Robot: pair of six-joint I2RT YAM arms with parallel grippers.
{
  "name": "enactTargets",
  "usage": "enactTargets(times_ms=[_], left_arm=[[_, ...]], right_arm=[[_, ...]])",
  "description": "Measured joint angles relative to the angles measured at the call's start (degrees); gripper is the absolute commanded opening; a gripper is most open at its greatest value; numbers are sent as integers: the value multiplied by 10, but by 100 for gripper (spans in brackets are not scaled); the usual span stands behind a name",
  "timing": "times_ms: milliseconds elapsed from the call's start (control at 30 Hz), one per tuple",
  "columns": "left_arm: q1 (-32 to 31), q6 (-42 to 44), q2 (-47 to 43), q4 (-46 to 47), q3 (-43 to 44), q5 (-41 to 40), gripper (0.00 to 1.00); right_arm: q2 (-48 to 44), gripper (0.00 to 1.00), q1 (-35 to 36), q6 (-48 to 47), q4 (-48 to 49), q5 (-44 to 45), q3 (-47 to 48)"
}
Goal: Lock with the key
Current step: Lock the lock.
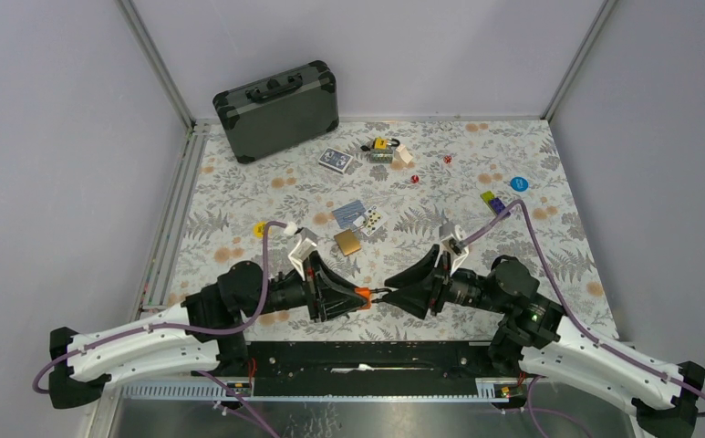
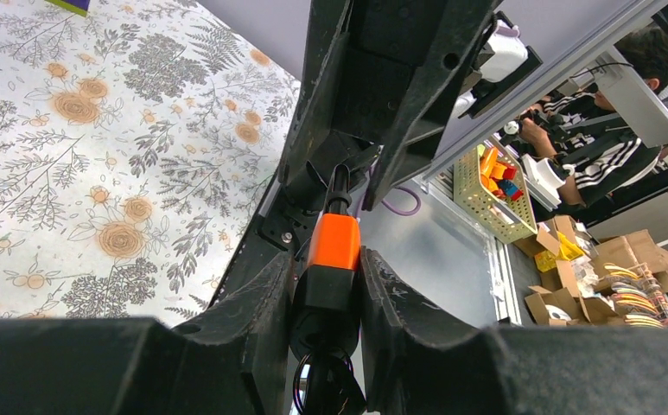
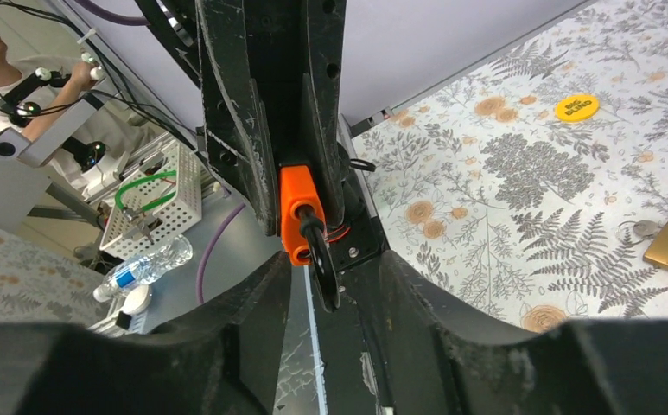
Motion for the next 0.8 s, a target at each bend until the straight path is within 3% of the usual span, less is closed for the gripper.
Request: enactTargets(times_ms=[533, 667, 800], left_arm=[[0, -5, -24, 17, -20, 2, 0], [0, -5, -24, 18, -20, 3, 0], [0, -5, -24, 17, -20, 5, 0]], right_arm=[[0, 11, 0, 21, 27, -25, -5], [2, 11, 0, 24, 30, -29, -5], [7, 22, 0, 25, 33, -33, -5]])
